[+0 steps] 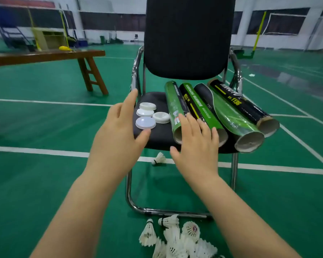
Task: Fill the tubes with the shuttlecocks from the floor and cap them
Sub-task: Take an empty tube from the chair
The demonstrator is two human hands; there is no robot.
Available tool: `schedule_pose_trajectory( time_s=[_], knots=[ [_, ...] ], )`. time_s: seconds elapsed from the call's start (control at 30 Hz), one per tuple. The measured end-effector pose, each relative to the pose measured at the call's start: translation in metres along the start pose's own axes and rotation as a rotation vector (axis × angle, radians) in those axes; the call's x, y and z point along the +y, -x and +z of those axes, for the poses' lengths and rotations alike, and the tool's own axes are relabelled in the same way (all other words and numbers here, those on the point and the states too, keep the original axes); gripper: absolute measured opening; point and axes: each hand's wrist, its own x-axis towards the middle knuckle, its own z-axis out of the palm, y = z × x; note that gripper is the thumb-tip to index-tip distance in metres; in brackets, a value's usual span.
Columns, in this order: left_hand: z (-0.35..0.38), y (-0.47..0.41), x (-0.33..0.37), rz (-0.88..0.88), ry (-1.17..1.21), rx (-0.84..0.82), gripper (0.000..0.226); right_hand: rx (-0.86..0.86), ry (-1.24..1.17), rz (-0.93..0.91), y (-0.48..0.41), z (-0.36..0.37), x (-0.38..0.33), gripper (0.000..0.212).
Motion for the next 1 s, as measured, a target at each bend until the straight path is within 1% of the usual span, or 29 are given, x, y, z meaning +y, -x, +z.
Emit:
schedule_pose_trajectory(
  time_s=[0.03, 0.07, 0.1, 0.17, 0.23, 0.27, 0.33, 0.37, 0.43, 0.57, 0.67, 0.77, 0.83, 0.9, 0.97, 1.0],
  knots=[
    [-0.001, 0.001, 0.001, 0.006, 0.010, -0.007, 0.079, -0.014, 0.034, -0.017, 0.001, 0.001, -0.001, 0.088],
    [-0.001, 0.000, 0.002, 0.023, 0.023, 0.001, 0.083, 0.016, 0.064, -0.030, -0.001, 0.004, -0.002, 0.092],
    [0.000, 0.001, 0.001, 0.039, 0.011, -0.006, 0.085, 0.013, 0.102, -0.030, -0.002, 0.009, 0.000, 0.095],
    [0.004, 0.004, 0.001, 0.068, -0.025, -0.049, 0.087, 0.005, 0.158, -0.049, -0.010, 0.014, 0.001, 0.096],
    [0.007, 0.005, 0.003, 0.076, -0.054, -0.088, 0.089, -0.047, 0.225, -0.086, -0.019, 0.013, 0.002, 0.094],
    [0.007, 0.006, 0.004, 0.086, -0.055, -0.097, 0.090, -0.110, 0.269, -0.095, -0.021, 0.014, 0.003, 0.091],
    [0.007, 0.009, 0.008, 0.092, -0.052, -0.132, 0.092, -0.198, 0.309, -0.086, -0.023, 0.017, 0.005, 0.081],
    [0.005, 0.010, 0.011, 0.100, -0.053, -0.146, 0.092, -0.207, 0.323, -0.077, -0.023, 0.017, 0.006, 0.076],
    [0.002, 0.012, 0.018, 0.128, -0.058, -0.155, 0.093, -0.160, 0.356, -0.067, -0.025, 0.017, 0.005, 0.070],
    [-0.006, 0.018, 0.030, 0.164, -0.032, -0.108, 0.093, -0.050, 0.365, -0.059, -0.024, 0.013, 0.004, 0.069],
    [-0.007, 0.021, 0.031, 0.185, -0.064, -0.086, 0.094, -0.009, 0.296, -0.087, -0.018, 0.001, 0.002, 0.075],
    [-0.004, 0.023, 0.027, 0.205, -0.117, -0.106, 0.096, 0.013, 0.188, -0.110, -0.009, -0.018, -0.001, 0.083],
    [-0.001, 0.028, 0.024, 0.216, -0.161, -0.134, 0.099, 0.040, 0.112, -0.128, -0.002, -0.036, -0.004, 0.083],
    [0.005, 0.031, 0.019, 0.220, -0.187, -0.151, 0.105, 0.103, 0.054, -0.133, 0.008, -0.054, -0.009, 0.079],
    [0.013, 0.036, 0.017, 0.220, -0.129, -0.165, 0.109, 0.177, 0.038, -0.150, 0.023, -0.070, -0.021, 0.073],
    [0.018, 0.038, 0.020, 0.218, -0.026, -0.145, 0.106, 0.208, 0.030, -0.168, 0.032, -0.078, -0.030, 0.068]
  ],
)
